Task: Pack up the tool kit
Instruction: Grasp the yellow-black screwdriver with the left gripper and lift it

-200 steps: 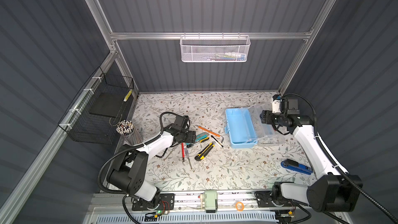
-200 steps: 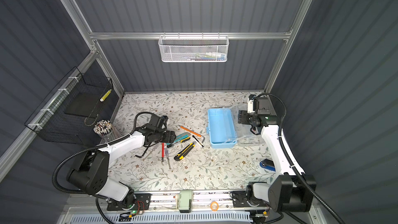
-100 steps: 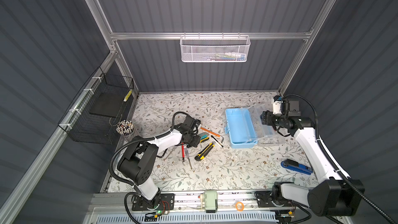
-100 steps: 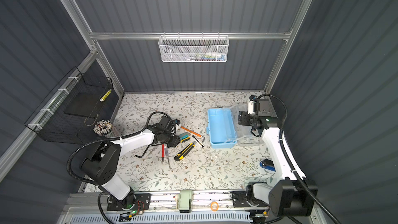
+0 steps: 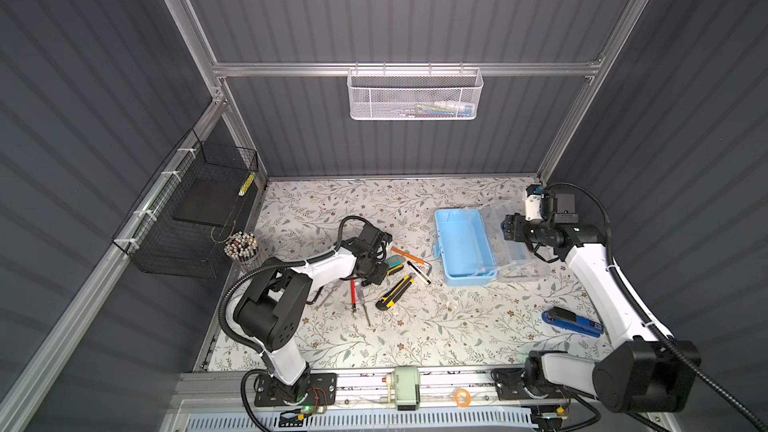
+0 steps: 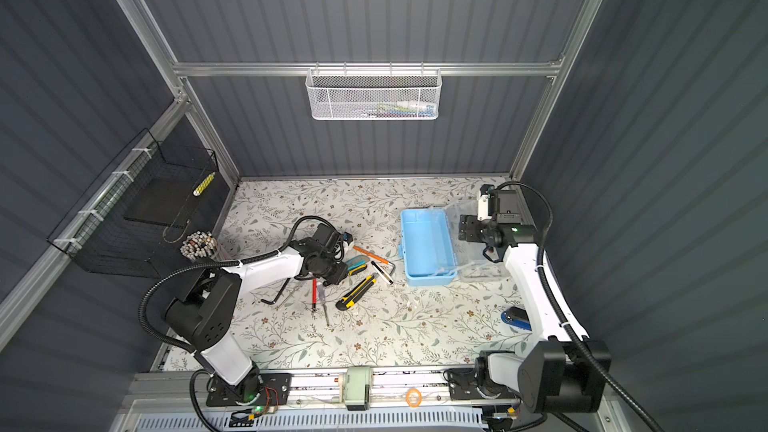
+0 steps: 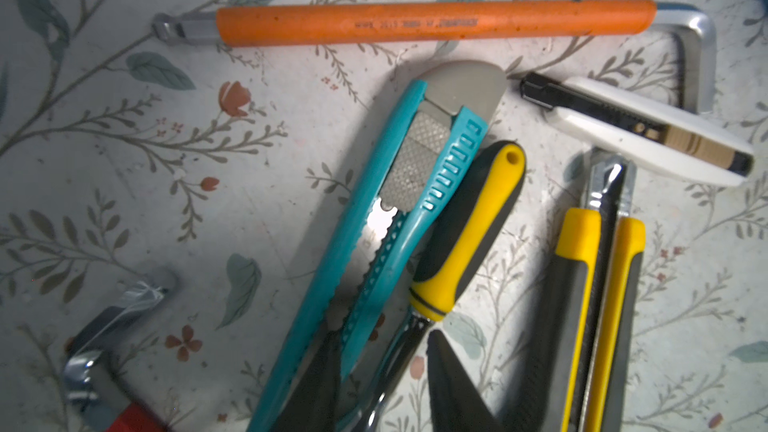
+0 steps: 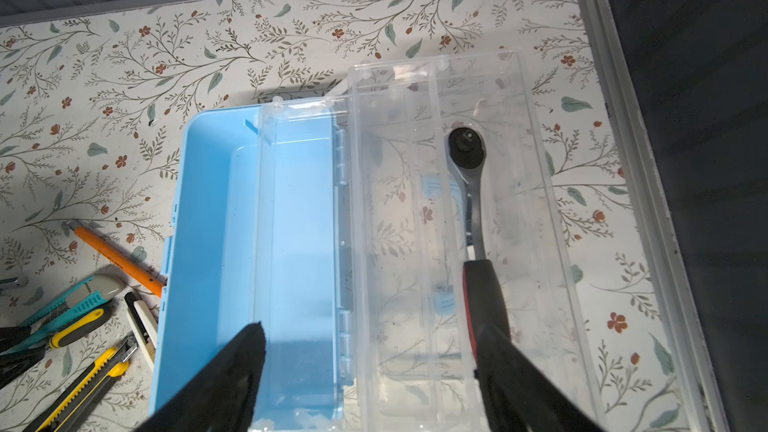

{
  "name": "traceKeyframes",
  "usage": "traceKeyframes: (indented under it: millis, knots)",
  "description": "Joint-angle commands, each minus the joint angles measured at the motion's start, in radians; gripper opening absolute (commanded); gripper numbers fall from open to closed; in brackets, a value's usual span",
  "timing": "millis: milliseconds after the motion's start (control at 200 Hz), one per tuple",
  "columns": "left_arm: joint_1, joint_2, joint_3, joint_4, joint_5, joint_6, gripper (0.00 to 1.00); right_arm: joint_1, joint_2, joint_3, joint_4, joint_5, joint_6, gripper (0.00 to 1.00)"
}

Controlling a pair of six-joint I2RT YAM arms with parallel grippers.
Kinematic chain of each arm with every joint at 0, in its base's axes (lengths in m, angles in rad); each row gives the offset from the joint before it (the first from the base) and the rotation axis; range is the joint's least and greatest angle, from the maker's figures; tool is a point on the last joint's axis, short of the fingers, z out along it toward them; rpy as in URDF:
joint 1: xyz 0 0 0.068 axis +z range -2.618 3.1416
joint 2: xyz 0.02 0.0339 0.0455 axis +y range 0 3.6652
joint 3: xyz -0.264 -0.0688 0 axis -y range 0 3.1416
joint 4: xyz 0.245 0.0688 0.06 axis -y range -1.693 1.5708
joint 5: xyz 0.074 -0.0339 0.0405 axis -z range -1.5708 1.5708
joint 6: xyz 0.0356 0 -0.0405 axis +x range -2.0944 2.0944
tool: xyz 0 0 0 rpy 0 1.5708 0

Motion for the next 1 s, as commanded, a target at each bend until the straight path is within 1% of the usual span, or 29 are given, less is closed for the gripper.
traceKeyframes:
  millis: [0,115,290,375,435,695,770,995]
  knots:
    - [-0.008,0.014,0.016,-0.046,-0.014,0.003,0.40,0.002,-0.008,-0.007,-0.004,0.007,-0.011,0.81]
    - [-0.008,-0.024,0.009,-0.026,-0.037,-0.020,0.47,0.002,-0.013,-0.010,-0.004,0.008,-0.011,0.81]
    - [-0.013,-0.078,0.003,0.001,-0.029,-0.057,0.48,0.003,-0.018,-0.019,-0.001,0.001,-0.007,0.81]
    - [-0.035,-0.107,-0.015,0.011,-0.060,-0.044,0.46,0.002,-0.024,-0.024,0.001,0.001,-0.007,0.81]
    - [-0.044,-0.118,-0.030,0.018,-0.056,-0.036,0.43,0.002,-0.027,-0.028,0.001,0.002,-0.010,0.82]
    - [-0.057,-0.079,-0.044,0.006,-0.036,-0.025,0.33,0.002,-0.027,-0.031,0.002,0.001,-0.006,0.82]
    - [-0.057,-0.064,-0.042,0.006,-0.052,-0.025,0.34,0.002,-0.025,-0.030,0.004,-0.001,-0.006,0.82]
    - [-0.056,-0.027,-0.036,0.019,-0.053,-0.027,0.34,0.002,-0.020,-0.027,0.002,-0.002,-0.006,0.82]
